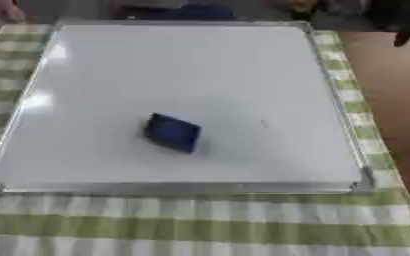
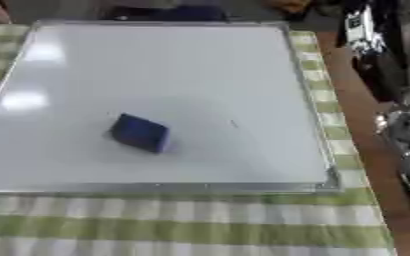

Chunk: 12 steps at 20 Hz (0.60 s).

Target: Wipe the whiteboard clean with a brush.

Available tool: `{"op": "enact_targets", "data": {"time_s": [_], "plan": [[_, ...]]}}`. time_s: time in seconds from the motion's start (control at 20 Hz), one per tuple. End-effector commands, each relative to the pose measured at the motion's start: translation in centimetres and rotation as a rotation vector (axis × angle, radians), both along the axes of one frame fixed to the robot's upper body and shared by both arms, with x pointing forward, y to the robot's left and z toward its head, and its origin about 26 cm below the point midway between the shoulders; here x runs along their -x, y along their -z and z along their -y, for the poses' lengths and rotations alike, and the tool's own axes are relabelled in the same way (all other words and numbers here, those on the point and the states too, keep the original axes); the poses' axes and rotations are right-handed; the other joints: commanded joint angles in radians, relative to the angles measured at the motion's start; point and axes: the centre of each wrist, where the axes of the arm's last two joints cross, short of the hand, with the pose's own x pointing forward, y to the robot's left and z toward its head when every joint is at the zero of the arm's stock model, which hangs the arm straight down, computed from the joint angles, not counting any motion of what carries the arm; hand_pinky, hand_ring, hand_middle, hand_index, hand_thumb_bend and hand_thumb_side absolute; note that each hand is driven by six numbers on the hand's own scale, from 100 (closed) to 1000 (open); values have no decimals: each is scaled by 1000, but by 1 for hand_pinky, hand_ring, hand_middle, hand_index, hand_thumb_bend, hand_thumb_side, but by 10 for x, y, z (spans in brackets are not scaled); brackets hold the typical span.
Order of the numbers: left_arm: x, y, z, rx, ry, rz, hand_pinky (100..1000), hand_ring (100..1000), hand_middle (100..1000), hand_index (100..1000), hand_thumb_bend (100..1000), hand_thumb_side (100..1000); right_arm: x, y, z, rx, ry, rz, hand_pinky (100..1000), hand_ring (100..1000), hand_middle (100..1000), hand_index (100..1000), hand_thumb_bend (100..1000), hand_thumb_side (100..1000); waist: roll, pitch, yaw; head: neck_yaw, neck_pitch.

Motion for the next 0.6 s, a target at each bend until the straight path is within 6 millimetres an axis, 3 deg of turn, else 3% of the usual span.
{"op": "enact_targets", "data": {"time_s": [0.05, 0.4, 0.6], "plan": [[3, -6, 0, -22, 12, 15, 619, 734, 735, 702, 270, 1000, 4, -21, -8, 176, 27, 16, 636, 625, 614, 103, 100, 974, 1, -24, 3, -18, 10], [3, -4, 2, -20, 24, 6, 618, 734, 735, 703, 273, 1000, 2, -45, -45, 410, 51, 22, 633, 665, 665, 100, 100, 938, -1, -27, 13, -23, -1], [4, -3, 1, -20, 21, 0, 617, 735, 736, 703, 273, 1000, 3, -62, -60, 631, 112, -32, 651, 699, 589, 100, 100, 1000, -4, -28, 9, -15, -7]]}}
